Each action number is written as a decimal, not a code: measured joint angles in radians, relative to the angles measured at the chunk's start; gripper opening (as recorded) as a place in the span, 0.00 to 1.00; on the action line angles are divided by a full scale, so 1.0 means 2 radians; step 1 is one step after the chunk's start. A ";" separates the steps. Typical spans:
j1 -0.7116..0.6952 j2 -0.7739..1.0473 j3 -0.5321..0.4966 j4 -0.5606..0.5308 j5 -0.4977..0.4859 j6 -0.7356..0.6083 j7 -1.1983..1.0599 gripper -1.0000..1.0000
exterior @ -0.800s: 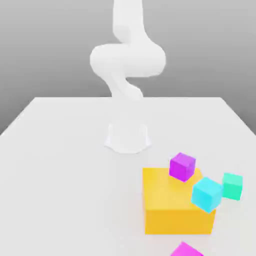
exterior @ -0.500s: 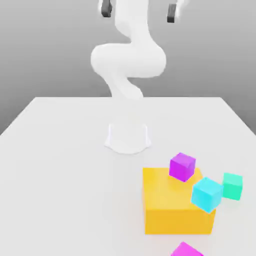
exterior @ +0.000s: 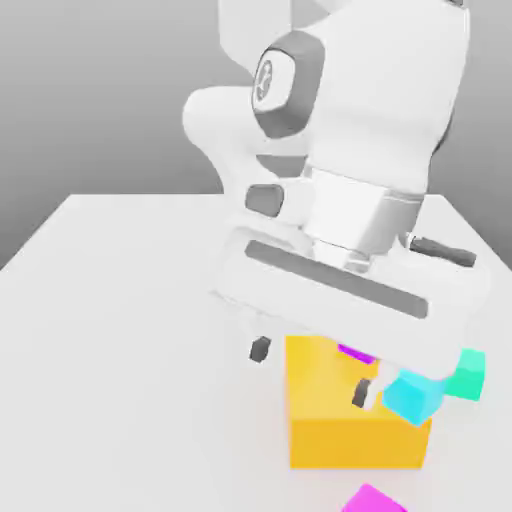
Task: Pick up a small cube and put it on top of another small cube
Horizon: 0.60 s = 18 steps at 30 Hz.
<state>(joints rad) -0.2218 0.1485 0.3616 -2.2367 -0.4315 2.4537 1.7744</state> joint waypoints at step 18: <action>0.052 0.205 -0.028 0.019 0.020 0.128 0.127 0.00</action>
<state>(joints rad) -0.1172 0.5587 0.3063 -2.1996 -0.3907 2.7104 2.0276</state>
